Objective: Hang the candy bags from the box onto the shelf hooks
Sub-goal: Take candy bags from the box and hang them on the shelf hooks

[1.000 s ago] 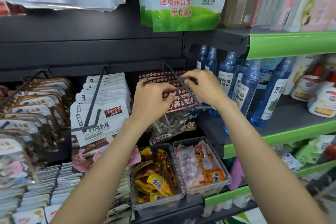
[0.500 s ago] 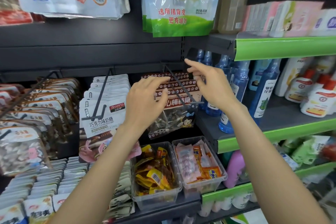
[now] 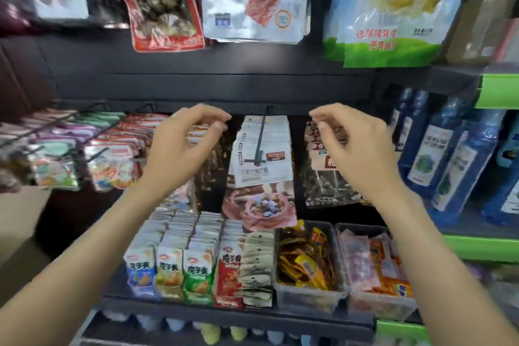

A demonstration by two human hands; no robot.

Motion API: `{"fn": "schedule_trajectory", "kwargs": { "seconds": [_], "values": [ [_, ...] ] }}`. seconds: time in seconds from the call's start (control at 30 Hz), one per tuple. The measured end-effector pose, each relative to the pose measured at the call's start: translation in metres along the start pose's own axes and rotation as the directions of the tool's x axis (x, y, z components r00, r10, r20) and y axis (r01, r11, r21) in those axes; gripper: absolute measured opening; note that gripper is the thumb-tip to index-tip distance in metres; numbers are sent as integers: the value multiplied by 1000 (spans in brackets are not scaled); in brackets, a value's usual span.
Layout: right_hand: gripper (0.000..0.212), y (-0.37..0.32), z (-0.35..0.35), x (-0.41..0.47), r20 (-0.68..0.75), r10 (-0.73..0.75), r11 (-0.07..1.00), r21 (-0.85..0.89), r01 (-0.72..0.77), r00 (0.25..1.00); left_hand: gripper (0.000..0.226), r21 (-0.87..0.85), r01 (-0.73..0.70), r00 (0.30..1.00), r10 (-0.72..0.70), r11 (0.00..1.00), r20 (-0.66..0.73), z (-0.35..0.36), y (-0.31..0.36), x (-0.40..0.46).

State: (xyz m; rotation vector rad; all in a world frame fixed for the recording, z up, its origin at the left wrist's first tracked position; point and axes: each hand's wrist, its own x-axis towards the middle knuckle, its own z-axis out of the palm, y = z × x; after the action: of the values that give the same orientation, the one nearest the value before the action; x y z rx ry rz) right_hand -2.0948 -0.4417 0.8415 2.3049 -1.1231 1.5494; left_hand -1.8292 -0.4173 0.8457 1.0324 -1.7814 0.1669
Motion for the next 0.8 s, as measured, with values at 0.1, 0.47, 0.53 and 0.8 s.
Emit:
{"fn": "schedule_trajectory", "kwargs": {
  "seconds": [0.1, 0.47, 0.53, 0.8],
  "values": [
    [21, 0, 30, 19, 123, 72, 997, 6, -73, 990, 14, 39, 49, 971, -56, 998, 230, -13, -39, 22],
    [26, 50, 125, 101, 358, 344, 926, -283, -250, 868, 22, 248, -219, 799, 28, 944, 601, 58, -148, 115],
    [27, 61, 140, 112, 385, 389, 895, -373, -245, 837, 24, 252, -269, 753, 39, 930, 657, 74, -162, 127],
    [36, 80, 172, 116, 504, 535, 813, -526, -251, 678, 18, 205, -453, 668, 177, 868, 723, 111, -180, 139]
  ]
}}
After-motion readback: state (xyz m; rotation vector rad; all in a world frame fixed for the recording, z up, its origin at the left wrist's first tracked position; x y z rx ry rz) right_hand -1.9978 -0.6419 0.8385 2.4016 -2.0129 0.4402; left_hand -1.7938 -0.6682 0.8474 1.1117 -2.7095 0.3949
